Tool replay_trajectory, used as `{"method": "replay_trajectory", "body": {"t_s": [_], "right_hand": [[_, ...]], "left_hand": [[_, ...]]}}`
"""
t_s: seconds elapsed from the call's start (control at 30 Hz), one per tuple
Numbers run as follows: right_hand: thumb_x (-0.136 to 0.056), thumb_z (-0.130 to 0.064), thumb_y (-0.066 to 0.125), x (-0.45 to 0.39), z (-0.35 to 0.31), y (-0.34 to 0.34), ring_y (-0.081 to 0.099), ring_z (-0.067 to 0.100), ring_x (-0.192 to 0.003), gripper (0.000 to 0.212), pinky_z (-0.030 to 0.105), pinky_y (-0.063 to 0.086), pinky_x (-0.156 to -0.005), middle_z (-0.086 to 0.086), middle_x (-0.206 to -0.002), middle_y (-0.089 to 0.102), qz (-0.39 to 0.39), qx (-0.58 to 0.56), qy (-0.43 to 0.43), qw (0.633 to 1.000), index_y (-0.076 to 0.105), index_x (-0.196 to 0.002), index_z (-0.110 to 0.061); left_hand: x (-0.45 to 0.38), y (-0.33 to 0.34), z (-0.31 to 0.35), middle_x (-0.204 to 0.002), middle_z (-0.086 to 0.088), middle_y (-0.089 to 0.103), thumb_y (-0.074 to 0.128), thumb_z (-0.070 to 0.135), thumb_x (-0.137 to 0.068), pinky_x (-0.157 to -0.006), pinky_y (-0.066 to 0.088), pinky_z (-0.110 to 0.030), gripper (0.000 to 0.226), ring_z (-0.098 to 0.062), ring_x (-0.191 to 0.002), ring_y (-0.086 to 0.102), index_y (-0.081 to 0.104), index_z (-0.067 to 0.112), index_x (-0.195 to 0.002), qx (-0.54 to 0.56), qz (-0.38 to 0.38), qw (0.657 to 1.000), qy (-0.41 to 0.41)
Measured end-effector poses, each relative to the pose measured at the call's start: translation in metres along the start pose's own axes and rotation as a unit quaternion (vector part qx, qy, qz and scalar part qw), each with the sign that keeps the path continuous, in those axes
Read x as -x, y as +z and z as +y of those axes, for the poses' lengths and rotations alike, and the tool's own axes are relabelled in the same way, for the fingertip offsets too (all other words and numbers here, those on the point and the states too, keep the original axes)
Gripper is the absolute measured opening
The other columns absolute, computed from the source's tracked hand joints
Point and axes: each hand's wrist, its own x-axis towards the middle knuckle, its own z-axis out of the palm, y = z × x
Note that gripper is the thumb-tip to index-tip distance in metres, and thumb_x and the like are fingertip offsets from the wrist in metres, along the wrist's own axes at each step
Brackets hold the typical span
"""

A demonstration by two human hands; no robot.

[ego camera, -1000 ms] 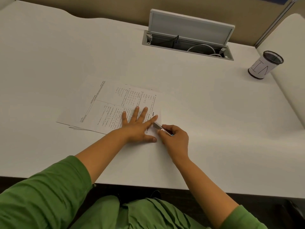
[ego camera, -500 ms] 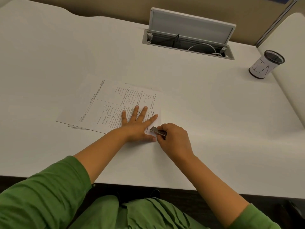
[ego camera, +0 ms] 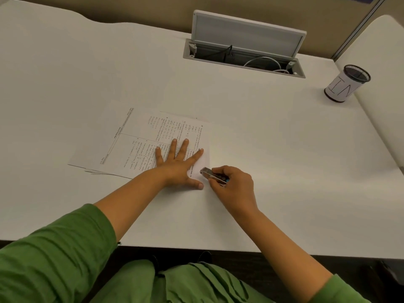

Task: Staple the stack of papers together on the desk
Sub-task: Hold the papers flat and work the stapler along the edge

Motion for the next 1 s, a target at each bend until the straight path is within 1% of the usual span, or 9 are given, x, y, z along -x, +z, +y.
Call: {"method": "replay_trajectory", "body": {"t_s": [0.17,0.37,0.47,0.53,0.6,0.67,0.83,0.9,1.0], "right_hand": [[-0.080,-0.020,0.065,-0.002,-0.011,0.002,0.062,0.017,-0.084,0.021,0.026,0.050,-0.075,0.000,-0.095,0.070,-0.037,0.101,-0.082,0.991,0.068,-0.101,-0.016],[-0.083,-0.018,0.060,-0.006,-0.016,0.008,0.059,0.022,-0.081,0.019,0.029,0.047,-0.070,0.005,-0.092,0.068,-0.034,0.149,-0.132,0.979,0.067,-0.099,-0.011],[-0.079,-0.019,0.067,-0.002,-0.007,0.009,0.062,0.009,-0.080,0.018,0.018,0.049,-0.073,-0.006,-0.088,0.069,-0.007,0.020,-0.029,0.999,0.070,-0.096,-0.015],[-0.075,-0.021,0.072,0.002,-0.004,0.011,0.062,-0.003,-0.074,0.015,0.007,0.046,-0.068,-0.016,-0.082,0.066,0.009,-0.107,0.059,0.992,0.070,-0.090,-0.021],[-0.072,-0.027,0.074,0.002,-0.003,0.012,0.062,-0.002,-0.070,0.010,0.007,0.047,-0.062,-0.017,-0.079,0.068,0.038,-0.208,0.127,0.969,0.069,-0.081,-0.028],[-0.071,-0.030,0.075,-0.004,-0.003,0.009,0.061,0.003,-0.065,0.009,0.015,0.049,-0.060,-0.013,-0.080,0.069,0.056,-0.261,0.164,0.950,0.068,-0.077,-0.031],[-0.074,-0.023,0.073,-0.002,0.002,0.002,0.061,-0.005,-0.072,0.014,0.004,0.046,-0.064,-0.021,-0.079,0.065,0.002,-0.116,0.077,0.990,0.070,-0.087,-0.025],[-0.076,-0.018,0.069,0.001,0.003,0.000,0.061,0.004,-0.076,0.017,0.015,0.049,-0.071,-0.010,-0.085,0.068,-0.008,-0.019,0.001,1.000,0.071,-0.094,-0.019],[-0.080,-0.016,0.063,-0.001,0.000,-0.003,0.062,0.017,-0.082,0.019,0.025,0.049,-0.072,0.000,-0.092,0.071,-0.014,0.097,-0.103,0.990,0.069,-0.098,-0.015]], "left_hand": [[0.000,0.000,0.000,-0.147,0.002,-0.040,0.049,0.079,-0.065,-0.101,-0.023,-0.060,0.106,-0.025,-0.130,-0.043,-0.021,0.047,-0.138,0.007,-0.003,1.000,0.003],[0.000,-0.001,0.000,-0.147,0.001,-0.040,0.048,0.079,-0.066,-0.102,-0.021,-0.062,0.105,-0.026,-0.131,-0.042,-0.023,0.047,-0.137,0.000,-0.010,1.000,0.001],[0.000,-0.001,0.000,-0.146,0.002,-0.041,0.048,0.080,-0.065,-0.101,-0.023,-0.061,0.105,-0.025,-0.130,-0.043,-0.023,0.048,-0.136,0.003,-0.016,1.000,-0.001],[0.000,-0.002,0.000,-0.146,0.002,-0.042,0.048,0.079,-0.066,-0.101,-0.023,-0.061,0.105,-0.025,-0.129,-0.044,-0.024,0.048,-0.136,0.002,-0.016,1.000,-0.002],[0.000,-0.002,0.000,-0.145,0.002,-0.043,0.049,0.077,-0.067,-0.101,-0.024,-0.060,0.104,-0.024,-0.129,-0.045,-0.024,0.048,-0.136,0.000,-0.017,1.000,-0.004],[-0.001,-0.003,0.000,-0.145,0.002,-0.043,0.050,0.076,-0.067,-0.101,-0.024,-0.060,0.104,-0.024,-0.129,-0.045,-0.025,0.049,-0.135,0.003,-0.021,1.000,-0.006],[-0.001,-0.002,-0.001,-0.145,0.002,-0.043,0.050,0.077,-0.066,-0.101,-0.024,-0.060,0.106,-0.025,-0.128,-0.045,-0.025,0.049,-0.135,0.001,-0.023,1.000,-0.006],[-0.001,-0.002,-0.001,-0.145,0.002,-0.043,0.051,0.077,-0.066,-0.101,-0.024,-0.060,0.106,-0.025,-0.128,-0.045,-0.025,0.048,-0.135,0.005,-0.021,1.000,-0.004],[-0.001,-0.002,-0.001,-0.146,0.002,-0.042,0.051,0.077,-0.066,-0.100,-0.024,-0.060,0.106,-0.024,-0.129,-0.045,-0.024,0.049,-0.136,0.010,-0.021,1.000,-0.001]]}}
